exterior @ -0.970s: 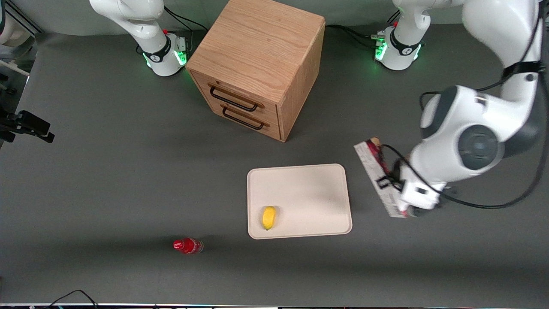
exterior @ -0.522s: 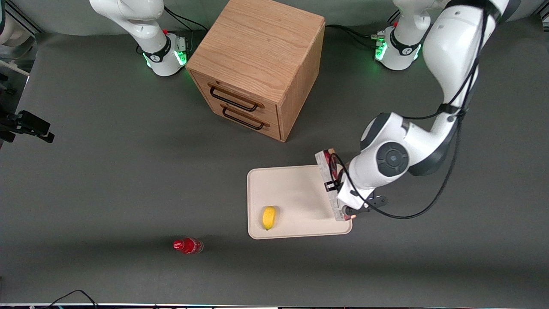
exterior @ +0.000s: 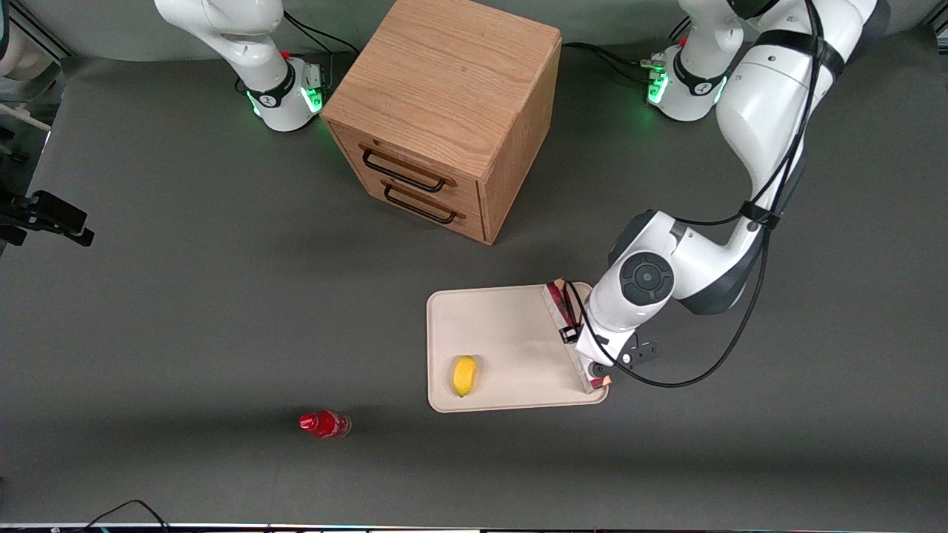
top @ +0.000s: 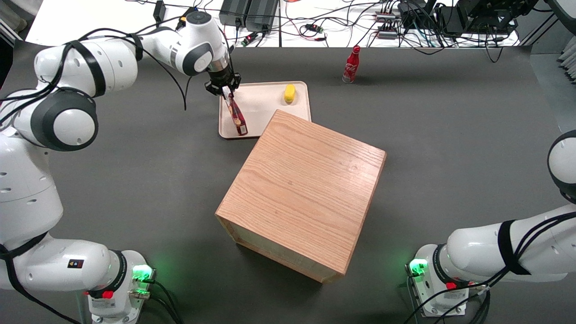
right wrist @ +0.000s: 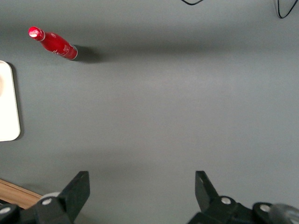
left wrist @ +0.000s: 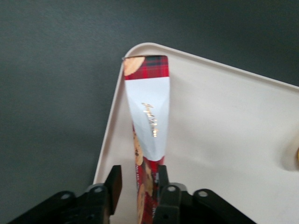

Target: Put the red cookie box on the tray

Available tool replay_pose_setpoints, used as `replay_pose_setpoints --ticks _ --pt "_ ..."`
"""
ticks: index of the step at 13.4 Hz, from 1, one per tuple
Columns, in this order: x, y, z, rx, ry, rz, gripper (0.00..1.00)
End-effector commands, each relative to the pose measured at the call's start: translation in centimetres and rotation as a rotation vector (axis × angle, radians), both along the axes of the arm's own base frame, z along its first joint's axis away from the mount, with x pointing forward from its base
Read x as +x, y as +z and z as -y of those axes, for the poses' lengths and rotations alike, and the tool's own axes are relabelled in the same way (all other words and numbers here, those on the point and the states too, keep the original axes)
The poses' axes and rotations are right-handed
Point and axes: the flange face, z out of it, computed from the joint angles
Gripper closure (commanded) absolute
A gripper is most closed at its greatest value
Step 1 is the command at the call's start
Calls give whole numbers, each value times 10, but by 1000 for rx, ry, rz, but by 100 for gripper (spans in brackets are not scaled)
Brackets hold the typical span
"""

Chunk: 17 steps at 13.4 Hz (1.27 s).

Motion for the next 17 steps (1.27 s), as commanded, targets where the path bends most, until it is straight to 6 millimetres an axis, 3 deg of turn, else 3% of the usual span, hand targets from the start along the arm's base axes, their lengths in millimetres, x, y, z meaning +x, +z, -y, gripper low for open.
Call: replay_pose_setpoints --ticks 1,4,7,8,11,15,17 --pt "-8 43 -16 58 27 -34 0" --pt "-24 104 -32 65 -76 -120 0" --pt "-34 189 -111 28 -182 -214 0" --pt "-44 217 -148 13 -237 -243 0" --pt "-83 277 -231 -12 -418 -317 0" --pt "-141 328 -299 -19 -485 -246 0" --pt "-157 347 -310 40 -486 -230 0"
